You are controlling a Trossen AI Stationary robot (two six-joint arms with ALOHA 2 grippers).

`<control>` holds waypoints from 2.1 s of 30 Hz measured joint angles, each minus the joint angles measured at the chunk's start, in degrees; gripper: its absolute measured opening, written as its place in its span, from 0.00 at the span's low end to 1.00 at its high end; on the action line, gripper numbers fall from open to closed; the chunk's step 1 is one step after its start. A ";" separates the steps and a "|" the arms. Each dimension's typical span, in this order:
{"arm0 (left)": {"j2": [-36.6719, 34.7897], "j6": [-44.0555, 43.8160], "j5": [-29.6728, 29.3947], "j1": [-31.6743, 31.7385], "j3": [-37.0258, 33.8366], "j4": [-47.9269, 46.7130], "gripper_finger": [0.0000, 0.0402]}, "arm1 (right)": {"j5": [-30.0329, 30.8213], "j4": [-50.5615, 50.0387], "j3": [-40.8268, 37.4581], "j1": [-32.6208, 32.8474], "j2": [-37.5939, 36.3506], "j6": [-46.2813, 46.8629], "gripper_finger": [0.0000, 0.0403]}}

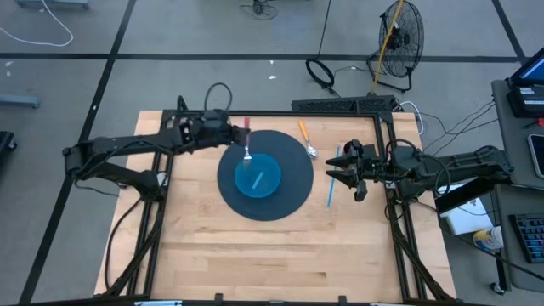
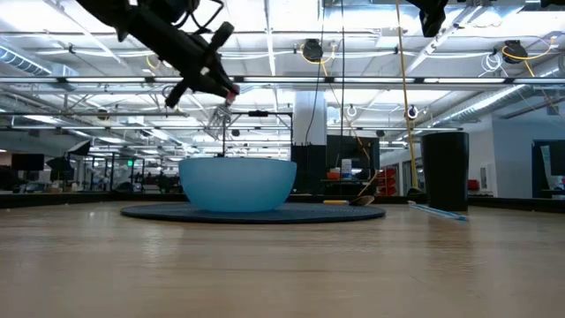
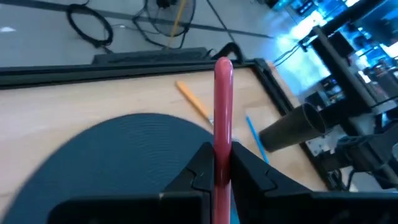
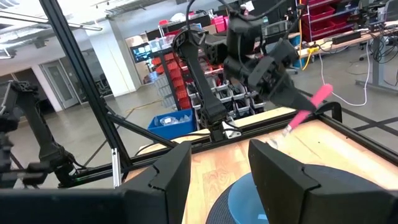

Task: Pick & Place Utensil
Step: Put the pink fork into the blue bowl on the blue mat

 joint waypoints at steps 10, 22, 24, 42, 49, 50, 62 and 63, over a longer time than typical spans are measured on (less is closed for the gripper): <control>8.91 -5.11 -9.71 -7.76 -0.04 5.31 0.09 | -0.02 0.00 0.00 0.00 0.00 0.66 0.38; 10.08 -10.10 -22.25 -12.74 -0.04 -3.49 0.10 | -0.02 -0.02 0.00 0.00 0.00 0.48 0.38; 10.08 -10.50 -22.65 -13.06 -0.04 -5.32 0.09 | -0.02 -0.02 0.00 0.00 0.00 0.27 0.38; 12.91 -13.61 -25.36 -13.58 -0.04 -5.98 0.11 | 0.20 0.02 0.00 0.00 0.00 -0.59 0.38; 17.69 -14.61 -22.60 -13.56 -0.04 -1.55 0.09 | 0.20 0.02 0.00 0.00 0.02 -0.39 0.38; 18.04 -14.84 -22.60 -13.54 -0.04 -1.26 0.09 | 0.18 0.00 0.00 -0.02 0.02 -0.16 0.38; 18.72 -14.15 -22.86 -13.30 -0.04 -1.03 0.11 | 0.02 -0.25 0.00 0.00 0.02 0.57 0.38; 18.72 -14.09 -22.82 -13.30 -0.03 -1.01 0.11 | 0.02 -0.23 0.00 -0.01 0.02 0.58 0.38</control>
